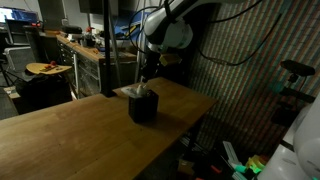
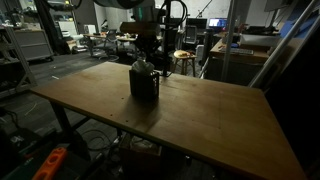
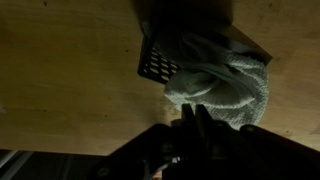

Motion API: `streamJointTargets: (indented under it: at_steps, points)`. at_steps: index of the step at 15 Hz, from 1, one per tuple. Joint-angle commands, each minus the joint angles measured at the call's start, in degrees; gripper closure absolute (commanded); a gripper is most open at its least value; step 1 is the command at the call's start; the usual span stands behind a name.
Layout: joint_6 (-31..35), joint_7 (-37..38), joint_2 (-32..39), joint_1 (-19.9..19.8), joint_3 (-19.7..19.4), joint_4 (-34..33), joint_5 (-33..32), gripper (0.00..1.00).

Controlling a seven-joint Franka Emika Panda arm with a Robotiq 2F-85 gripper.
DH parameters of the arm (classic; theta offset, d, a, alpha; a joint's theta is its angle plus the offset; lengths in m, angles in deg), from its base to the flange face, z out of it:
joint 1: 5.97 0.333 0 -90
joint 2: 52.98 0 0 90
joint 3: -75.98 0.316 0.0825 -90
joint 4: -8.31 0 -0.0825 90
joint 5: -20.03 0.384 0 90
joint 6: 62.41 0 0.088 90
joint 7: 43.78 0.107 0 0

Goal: Put the white towel in the black box

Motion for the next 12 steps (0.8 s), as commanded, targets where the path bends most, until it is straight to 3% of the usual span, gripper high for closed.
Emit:
streamJointTargets:
  at_steps: [1, 5, 12]
  points:
    - [-0.9, 1.9, -2.1, 1.3, -0.3, 0.1, -1.9, 0.95]
    - [-0.8, 2.4, -2.2, 2.5, 0.2, 0.0, -2.1, 0.91]
    - [-0.4, 2.1, -1.1, 3.8, 0.7, 0.7, -1.3, 0.95]
